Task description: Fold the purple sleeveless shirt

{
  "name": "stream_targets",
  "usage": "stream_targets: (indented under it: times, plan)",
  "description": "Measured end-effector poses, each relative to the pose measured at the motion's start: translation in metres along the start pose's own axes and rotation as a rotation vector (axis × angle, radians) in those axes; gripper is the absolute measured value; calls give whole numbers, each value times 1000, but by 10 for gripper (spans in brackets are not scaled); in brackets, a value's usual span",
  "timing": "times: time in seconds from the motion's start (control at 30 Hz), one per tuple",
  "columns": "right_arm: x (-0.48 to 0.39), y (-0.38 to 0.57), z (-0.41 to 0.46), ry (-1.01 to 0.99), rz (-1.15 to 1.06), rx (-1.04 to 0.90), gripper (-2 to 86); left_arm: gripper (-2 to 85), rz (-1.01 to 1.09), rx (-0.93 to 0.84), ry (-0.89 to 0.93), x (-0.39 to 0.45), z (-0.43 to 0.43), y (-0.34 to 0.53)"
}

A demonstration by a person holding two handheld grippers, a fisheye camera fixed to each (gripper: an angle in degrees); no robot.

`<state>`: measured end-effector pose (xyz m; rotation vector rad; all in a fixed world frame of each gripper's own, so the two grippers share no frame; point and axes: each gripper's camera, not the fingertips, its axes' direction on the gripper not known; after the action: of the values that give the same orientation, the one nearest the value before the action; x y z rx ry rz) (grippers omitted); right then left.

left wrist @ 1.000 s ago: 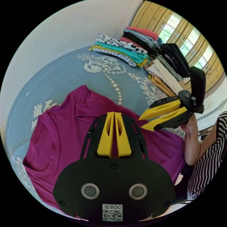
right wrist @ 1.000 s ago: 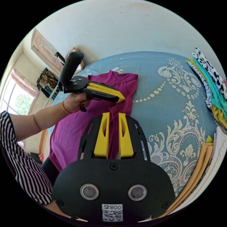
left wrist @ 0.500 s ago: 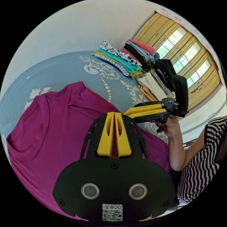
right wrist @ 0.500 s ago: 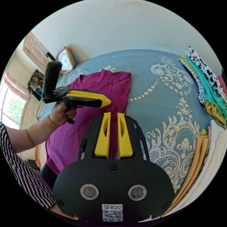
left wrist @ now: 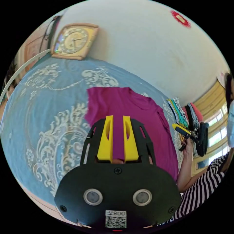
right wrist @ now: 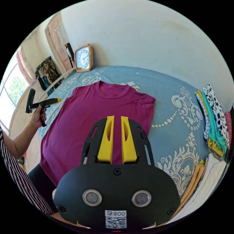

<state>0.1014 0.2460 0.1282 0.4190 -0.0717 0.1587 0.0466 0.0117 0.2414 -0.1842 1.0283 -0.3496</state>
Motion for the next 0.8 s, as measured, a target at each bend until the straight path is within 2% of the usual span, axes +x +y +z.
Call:
stream_targets:
  times: [0.13, 0.27, 0.4, 0.57, 0.8]
  plan:
    - [-31, -33, 46, -103, -100, -59, 59, 76, -157, -9, 92, -35, -19, -5]
    - [-63, -78, 94, -228, -215, -74, 58, 74, -184, -50, 137, -38, -25, -10]
    - [-97, -124, 143, -268, -342, -76, 57, 71, -205, -13, 154, -40, -52, -13]
    - [-141, -198, 233, -409, -467, -175, 61, 68, -214, 12, 226, -42, -74, -15]
    - [-207, -259, 311, -337, -671, -202, 67, 44, -233, 32, 269, -34, -101, -7]
